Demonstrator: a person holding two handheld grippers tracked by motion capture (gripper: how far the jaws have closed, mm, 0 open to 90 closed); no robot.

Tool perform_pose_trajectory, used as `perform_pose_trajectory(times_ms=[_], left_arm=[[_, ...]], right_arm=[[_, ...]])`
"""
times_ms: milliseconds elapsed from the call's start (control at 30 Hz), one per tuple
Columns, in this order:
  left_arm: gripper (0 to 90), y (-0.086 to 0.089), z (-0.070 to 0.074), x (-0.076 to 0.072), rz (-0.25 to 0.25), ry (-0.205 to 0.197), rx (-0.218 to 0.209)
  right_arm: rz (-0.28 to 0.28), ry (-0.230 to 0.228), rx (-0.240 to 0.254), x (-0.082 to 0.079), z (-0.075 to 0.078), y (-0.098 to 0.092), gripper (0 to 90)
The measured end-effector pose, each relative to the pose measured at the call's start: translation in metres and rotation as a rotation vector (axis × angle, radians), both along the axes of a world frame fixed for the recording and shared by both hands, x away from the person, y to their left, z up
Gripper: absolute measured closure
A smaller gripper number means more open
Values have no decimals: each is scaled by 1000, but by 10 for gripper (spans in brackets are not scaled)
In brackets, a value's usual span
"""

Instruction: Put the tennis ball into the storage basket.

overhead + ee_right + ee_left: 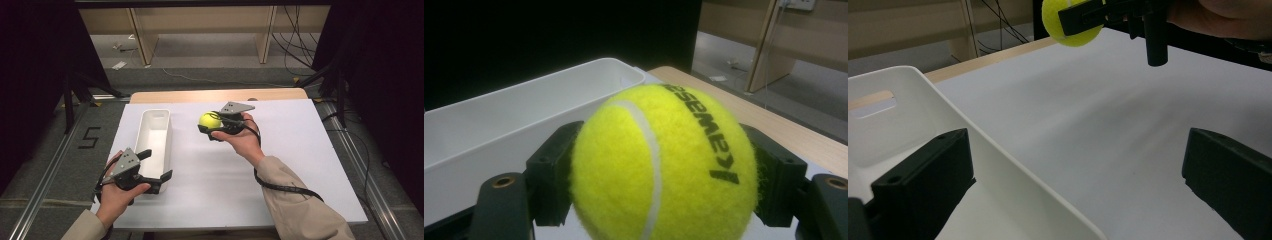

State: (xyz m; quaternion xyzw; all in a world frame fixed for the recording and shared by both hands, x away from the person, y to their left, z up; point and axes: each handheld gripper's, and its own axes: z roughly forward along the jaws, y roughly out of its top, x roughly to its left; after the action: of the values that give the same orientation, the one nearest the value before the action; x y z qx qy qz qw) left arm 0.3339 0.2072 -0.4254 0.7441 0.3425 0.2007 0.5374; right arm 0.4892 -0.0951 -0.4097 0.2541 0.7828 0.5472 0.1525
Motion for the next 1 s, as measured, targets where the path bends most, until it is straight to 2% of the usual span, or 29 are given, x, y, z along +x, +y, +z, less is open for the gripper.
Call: perform_pose_trajectory(times_ms=[1000], left_arm=[[0, -1, 1, -1, -1, -4, 5]], right_arm=[[23, -4, 8, 3, 1, 17, 270]])
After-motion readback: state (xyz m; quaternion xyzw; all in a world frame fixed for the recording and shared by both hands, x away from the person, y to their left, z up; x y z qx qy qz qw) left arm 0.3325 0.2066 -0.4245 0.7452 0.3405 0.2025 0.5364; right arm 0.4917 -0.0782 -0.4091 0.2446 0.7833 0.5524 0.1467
